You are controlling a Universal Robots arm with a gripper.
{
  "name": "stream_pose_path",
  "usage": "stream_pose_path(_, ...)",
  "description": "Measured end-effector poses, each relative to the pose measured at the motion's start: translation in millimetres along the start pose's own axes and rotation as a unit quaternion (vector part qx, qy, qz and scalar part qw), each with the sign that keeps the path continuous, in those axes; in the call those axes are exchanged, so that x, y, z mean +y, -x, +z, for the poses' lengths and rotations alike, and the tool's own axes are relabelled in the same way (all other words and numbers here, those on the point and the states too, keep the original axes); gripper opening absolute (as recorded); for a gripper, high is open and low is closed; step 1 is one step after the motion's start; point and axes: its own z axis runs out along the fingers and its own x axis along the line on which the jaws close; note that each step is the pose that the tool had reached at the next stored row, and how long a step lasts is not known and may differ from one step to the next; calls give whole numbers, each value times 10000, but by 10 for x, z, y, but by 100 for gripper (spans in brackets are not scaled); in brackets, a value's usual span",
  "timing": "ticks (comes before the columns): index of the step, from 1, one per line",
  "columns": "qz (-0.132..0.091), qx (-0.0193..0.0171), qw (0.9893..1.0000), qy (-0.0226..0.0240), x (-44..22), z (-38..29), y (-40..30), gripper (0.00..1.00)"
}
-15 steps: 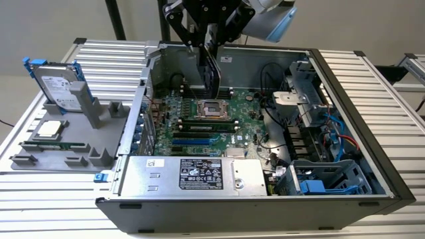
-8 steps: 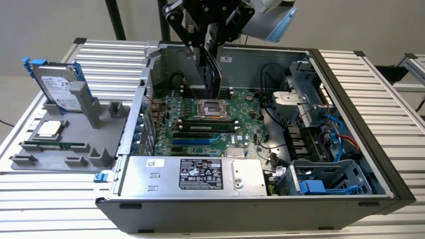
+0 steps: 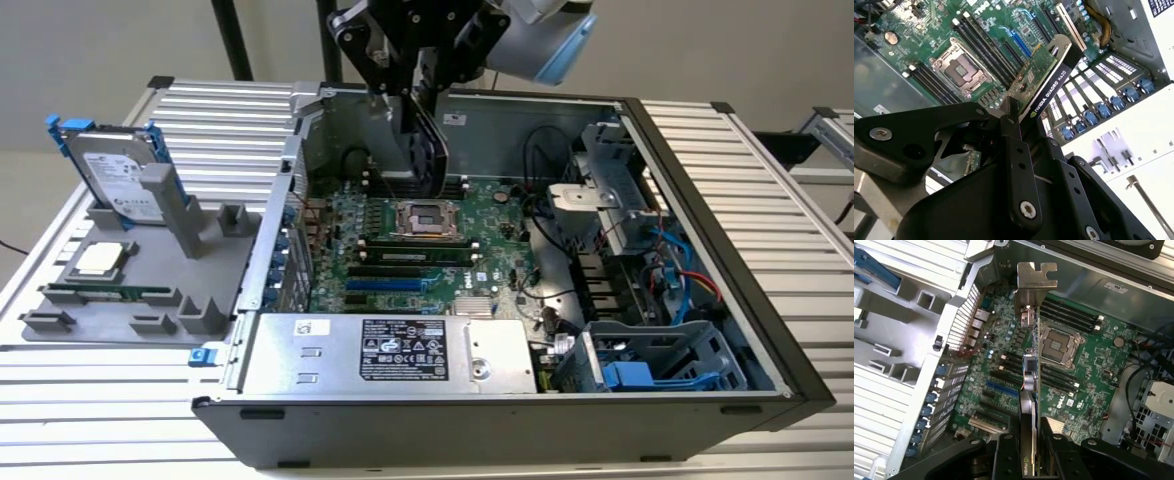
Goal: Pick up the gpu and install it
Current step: 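Insert the gpu into the slot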
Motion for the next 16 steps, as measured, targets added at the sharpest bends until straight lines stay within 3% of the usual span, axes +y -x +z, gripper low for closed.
stream_pose_path(16, -477, 22, 9989, -3, 0, 0, 0, 0)
